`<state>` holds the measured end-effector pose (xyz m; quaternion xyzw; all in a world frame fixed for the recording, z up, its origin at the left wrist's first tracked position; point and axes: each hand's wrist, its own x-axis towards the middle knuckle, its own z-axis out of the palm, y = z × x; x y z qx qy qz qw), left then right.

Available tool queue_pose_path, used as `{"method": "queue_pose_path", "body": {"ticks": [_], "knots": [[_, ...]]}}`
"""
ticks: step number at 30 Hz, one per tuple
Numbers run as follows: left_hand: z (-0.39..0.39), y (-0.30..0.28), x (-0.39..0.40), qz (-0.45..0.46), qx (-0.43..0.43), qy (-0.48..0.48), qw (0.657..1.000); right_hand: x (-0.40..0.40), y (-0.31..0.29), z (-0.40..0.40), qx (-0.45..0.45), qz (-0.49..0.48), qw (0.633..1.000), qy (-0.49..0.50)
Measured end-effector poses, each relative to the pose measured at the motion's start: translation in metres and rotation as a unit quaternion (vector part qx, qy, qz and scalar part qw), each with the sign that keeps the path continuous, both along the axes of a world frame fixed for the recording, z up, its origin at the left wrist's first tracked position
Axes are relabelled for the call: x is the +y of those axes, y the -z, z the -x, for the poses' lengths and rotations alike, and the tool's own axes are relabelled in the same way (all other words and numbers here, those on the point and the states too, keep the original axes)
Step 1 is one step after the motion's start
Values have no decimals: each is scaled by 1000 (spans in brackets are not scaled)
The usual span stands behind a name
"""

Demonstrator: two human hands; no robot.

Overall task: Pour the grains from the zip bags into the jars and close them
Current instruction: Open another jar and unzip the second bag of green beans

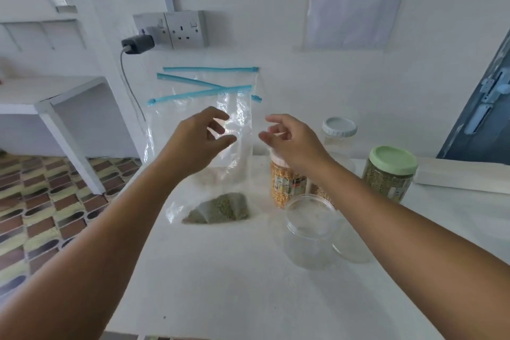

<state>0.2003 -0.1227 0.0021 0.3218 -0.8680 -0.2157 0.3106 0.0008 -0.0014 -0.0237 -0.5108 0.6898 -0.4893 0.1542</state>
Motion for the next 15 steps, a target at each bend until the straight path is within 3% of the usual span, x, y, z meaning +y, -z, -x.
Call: {"method": "queue_pose_path", "body": {"ticks": [3,6,15], "knots": [[13,-12,-24,71,24,-15,997,-42,-21,-6,-56,13,998,23],[27,-26,-41,88,6,-30,996,-67,-34,-9,-100,6,994,40],[46,-38,-59,128,-108,-29,985,-72,-23,-14,-114,76,989,51]]}}
